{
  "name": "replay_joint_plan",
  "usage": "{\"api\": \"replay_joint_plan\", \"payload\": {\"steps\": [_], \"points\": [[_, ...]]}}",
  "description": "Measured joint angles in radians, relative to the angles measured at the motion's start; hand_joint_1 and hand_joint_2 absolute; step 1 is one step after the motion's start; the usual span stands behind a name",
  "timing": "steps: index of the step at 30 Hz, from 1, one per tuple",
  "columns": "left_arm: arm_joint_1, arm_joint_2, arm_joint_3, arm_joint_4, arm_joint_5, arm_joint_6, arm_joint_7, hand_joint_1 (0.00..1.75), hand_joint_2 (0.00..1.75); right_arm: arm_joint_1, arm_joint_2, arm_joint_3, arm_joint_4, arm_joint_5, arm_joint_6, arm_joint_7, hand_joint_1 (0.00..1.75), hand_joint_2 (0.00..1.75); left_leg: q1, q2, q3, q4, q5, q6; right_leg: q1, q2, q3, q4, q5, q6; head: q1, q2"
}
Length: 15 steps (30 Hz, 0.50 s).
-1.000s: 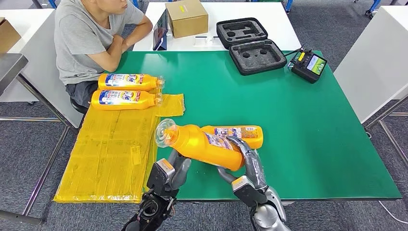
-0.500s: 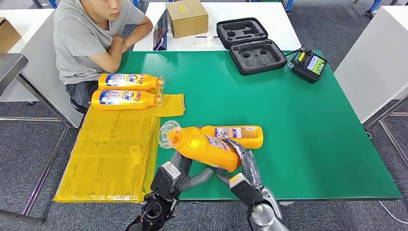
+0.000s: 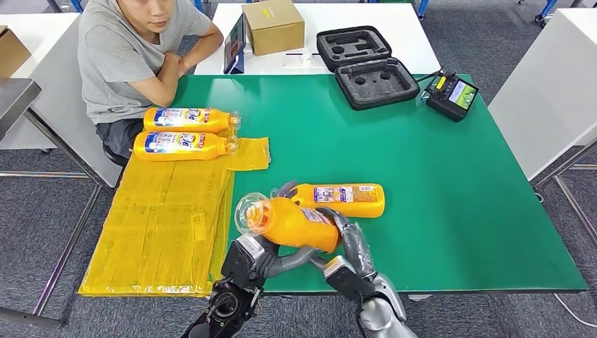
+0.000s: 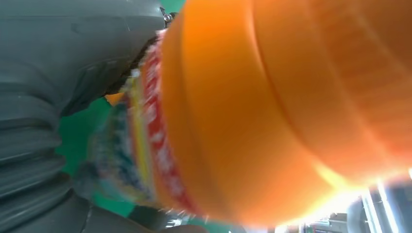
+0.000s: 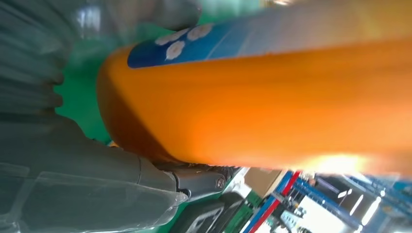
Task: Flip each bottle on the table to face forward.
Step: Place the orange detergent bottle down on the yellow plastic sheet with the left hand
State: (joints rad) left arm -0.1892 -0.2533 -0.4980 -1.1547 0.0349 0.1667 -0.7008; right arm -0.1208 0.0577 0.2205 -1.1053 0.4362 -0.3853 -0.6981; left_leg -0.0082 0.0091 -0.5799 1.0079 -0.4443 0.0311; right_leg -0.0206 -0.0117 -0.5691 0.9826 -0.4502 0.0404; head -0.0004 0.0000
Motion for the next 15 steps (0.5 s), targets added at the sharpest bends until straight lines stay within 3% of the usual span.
{"api": "replay_joint_plan", "payload": {"steps": [2, 3, 4, 7, 9, 11, 13, 15], "points": [[-0.005, 0.0, -0.001, 0.0, 0.004, -0.001, 0.0, 1.1, 1.75, -0.004, 0.007, 0.015, 0.015, 0.008, -0.004, 0.0, 1.75, 1.75, 0.0, 0.0, 0.0, 0.0, 0.0, 0.0, 0.0, 0.0, 0.0, 0.0, 0.0, 0.0, 0.0, 0.0], [-0.007, 0.0, -0.001, 0.0, 0.004, -0.001, 0.0, 1.3, 1.75, -0.007, 0.01, 0.02, 0.022, 0.01, -0.006, 0.0, 1.75, 1.75, 0.0, 0.0, 0.0, 0.0, 0.0, 0.0, 0.0, 0.0, 0.0, 0.0, 0.0, 0.0, 0.0, 0.0], [-0.008, 0.0, -0.001, 0.0, 0.004, 0.0, 0.0, 1.3, 1.75, -0.009, 0.012, 0.025, 0.029, 0.01, -0.008, 0.0, 1.75, 1.75, 0.0, 0.0, 0.0, 0.0, 0.0, 0.0, 0.0, 0.0, 0.0, 0.0, 0.0, 0.0, 0.0, 0.0], [-0.008, 0.0, -0.001, 0.0, 0.003, 0.001, 0.0, 1.01, 1.75, -0.017, 0.014, 0.037, 0.046, 0.002, -0.011, 0.0, 1.75, 1.75, 0.0, 0.0, 0.0, 0.0, 0.0, 0.0, 0.0, 0.0, 0.0, 0.0, 0.0, 0.0, 0.0, 0.0], [-0.008, 0.0, 0.0, 0.0, 0.002, 0.001, 0.0, 1.05, 1.75, -0.022, 0.015, 0.045, 0.054, -0.004, -0.011, 0.0, 1.75, 1.75, 0.0, 0.0, 0.0, 0.0, 0.0, 0.0, 0.0, 0.0, 0.0, 0.0, 0.0, 0.0, 0.0, 0.0], [-0.008, 0.0, 0.001, 0.001, 0.003, 0.001, 0.0, 1.21, 1.75, -0.025, 0.015, 0.05, 0.061, -0.007, -0.011, 0.0, 1.75, 1.75, 0.0, 0.0, 0.0, 0.0, 0.0, 0.0, 0.0, 0.0, 0.0, 0.0, 0.0, 0.0, 0.0, 0.0], [-0.008, 0.0, 0.002, 0.001, 0.003, 0.002, 0.0, 1.55, 1.75, -0.028, 0.015, 0.054, 0.067, -0.007, -0.011, 0.0, 1.75, 1.75, 0.0, 0.0, 0.0, 0.0, 0.0, 0.0, 0.0, 0.0, 0.0, 0.0, 0.0, 0.0, 0.0, 0.0], [-0.009, 0.0, 0.003, 0.001, 0.003, 0.002, 0.0, 1.74, 1.75, -0.03, 0.015, 0.058, 0.072, -0.008, -0.011, 0.0, 1.75, 1.75, 0.0, 0.0, 0.0, 0.0, 0.0, 0.0, 0.0, 0.0, 0.0, 0.0, 0.0, 0.0, 0.0, 0.0]]}}
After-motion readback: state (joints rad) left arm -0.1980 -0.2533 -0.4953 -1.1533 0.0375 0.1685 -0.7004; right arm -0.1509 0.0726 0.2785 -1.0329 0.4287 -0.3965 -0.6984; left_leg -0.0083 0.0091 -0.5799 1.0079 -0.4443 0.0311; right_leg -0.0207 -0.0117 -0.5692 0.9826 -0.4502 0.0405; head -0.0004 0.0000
